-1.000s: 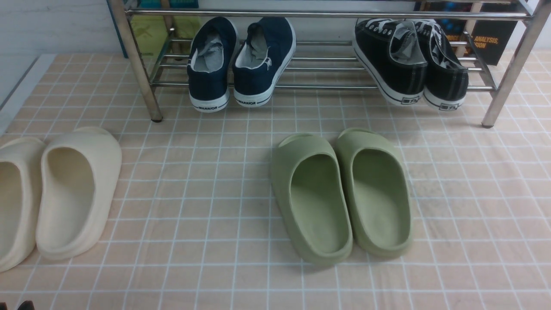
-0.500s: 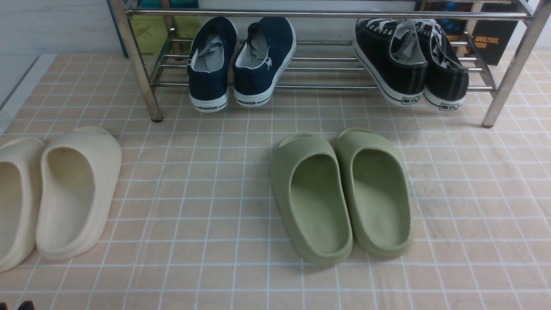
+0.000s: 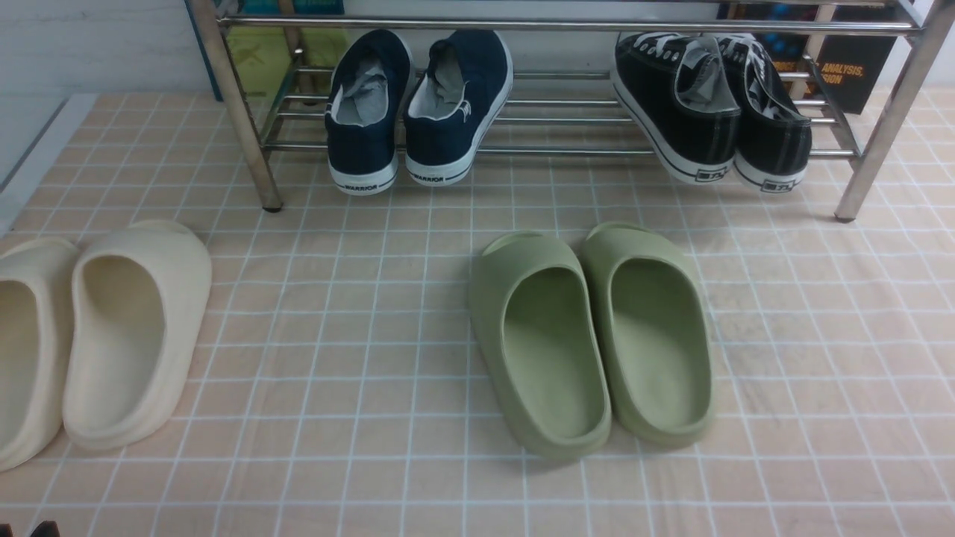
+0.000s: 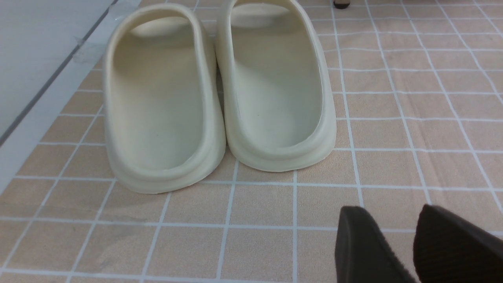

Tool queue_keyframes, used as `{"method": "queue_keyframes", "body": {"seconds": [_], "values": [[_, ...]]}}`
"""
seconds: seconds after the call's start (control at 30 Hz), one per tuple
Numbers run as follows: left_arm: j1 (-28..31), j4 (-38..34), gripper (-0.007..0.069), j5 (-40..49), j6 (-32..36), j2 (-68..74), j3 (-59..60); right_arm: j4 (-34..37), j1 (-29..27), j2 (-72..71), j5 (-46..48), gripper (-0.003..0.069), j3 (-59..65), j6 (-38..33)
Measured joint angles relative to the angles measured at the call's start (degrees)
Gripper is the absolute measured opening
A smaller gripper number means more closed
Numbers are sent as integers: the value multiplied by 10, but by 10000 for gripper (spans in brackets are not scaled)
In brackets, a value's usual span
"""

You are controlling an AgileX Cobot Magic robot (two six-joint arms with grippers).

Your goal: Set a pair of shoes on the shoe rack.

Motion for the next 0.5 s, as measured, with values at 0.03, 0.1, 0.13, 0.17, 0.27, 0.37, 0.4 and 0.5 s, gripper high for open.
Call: {"method": "queue_keyframes", "body": {"seconds": [0.03,0.1,0.13,0.17,0.27,0.37,0.4,0.5], "values": [[0,0,239,0,0,0,0,-3,5,0,13,-19,0,2],[0,0,239,0,0,0,0,-7,11,0,28,-19,0,5],[0,0,239,0,0,0,0,-17,15,0,34,-19,0,8],[0,0,239,0,0,0,0,-21,16,0,38,-19,-1,9],[0,0,239,0,0,0,0,-28,16,0,50,-19,-3,9],[0,0,239,0,0,0,0,-28,16,0,52,-19,-3,9],[0,0,239,0,0,0,0,-28,16,0,53,-19,-3,9],[0,0,239,0,0,0,0,-28,16,0,54,-18,-3,10]]}}
